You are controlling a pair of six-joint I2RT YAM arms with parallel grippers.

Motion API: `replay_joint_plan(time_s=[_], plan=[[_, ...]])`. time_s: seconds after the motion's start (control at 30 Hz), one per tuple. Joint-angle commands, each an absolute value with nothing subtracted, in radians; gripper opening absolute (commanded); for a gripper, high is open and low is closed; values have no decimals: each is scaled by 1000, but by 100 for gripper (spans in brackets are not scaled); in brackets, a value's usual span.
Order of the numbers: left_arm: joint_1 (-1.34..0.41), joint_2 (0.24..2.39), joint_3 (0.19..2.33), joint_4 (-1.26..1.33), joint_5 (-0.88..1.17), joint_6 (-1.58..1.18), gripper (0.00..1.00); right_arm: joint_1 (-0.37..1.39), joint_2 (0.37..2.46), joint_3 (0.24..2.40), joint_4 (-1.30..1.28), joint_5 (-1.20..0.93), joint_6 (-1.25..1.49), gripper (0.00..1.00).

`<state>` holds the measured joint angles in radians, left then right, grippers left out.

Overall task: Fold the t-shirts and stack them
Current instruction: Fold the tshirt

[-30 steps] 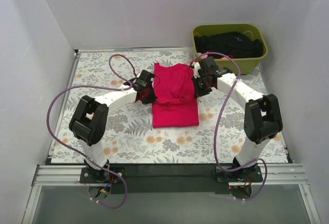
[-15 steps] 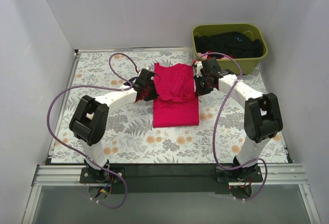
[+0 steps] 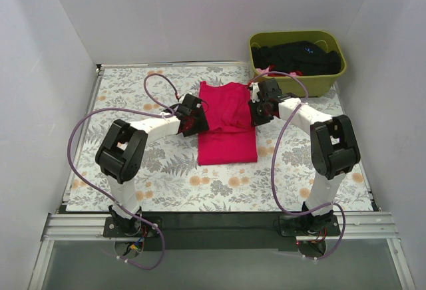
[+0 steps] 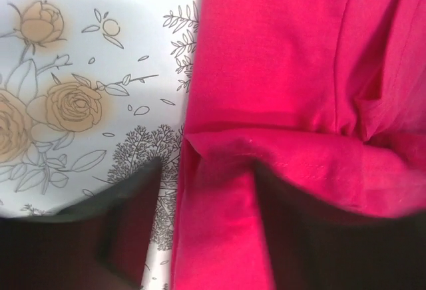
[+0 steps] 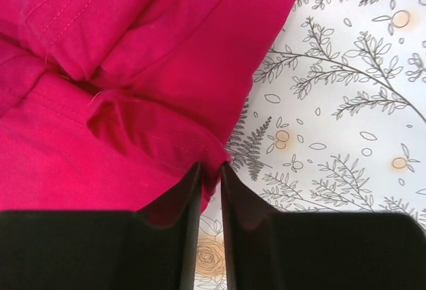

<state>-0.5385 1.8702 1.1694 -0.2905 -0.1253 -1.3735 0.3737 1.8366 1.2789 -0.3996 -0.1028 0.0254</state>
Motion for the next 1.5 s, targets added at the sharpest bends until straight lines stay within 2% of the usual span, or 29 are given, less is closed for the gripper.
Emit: replay_joint_plan(time_s=[0.0,0.07,0.17,0.27,0.3,0.37,0.53,0.63,0.9,1.2,1.33,1.47], plan=[[-537,1778,1163,-272,-169,-1375,59,383,1754,1266,-351,-75,34,22],[-557,1738,1146,-272,-210,-1364,74,417,1695,1235,-339,-57,47,26],[-603,1646,1102,-273,-245,-1376,78,458,1622,1158,-281,-77,89,30],[-664,1572,1040,-270,-233,-1436,71,485,1588,1085,-210,-126,133,30],[-679,1565,1029,-271,-226,-1451,62,488,1589,1074,-200,-138,144,30],[-724,1565,1014,-270,-212,-1488,52,497,1611,1063,-180,-182,159,29],[-778,1630,1008,-267,-184,-1511,36,508,1667,1049,-138,-215,179,25],[-779,1681,1000,-255,-175,-1516,31,508,1712,1065,-126,-225,172,24],[-779,1749,959,-253,-126,-1537,30,485,1841,1166,-129,-216,150,23],[-779,1740,894,-253,-107,-1566,30,413,1945,1417,-141,-204,163,25],[-779,1717,873,-255,-98,-1575,31,416,1922,1424,-140,-314,175,26],[-779,1675,847,-259,-101,-1582,32,457,1832,1332,-130,-403,172,26]])
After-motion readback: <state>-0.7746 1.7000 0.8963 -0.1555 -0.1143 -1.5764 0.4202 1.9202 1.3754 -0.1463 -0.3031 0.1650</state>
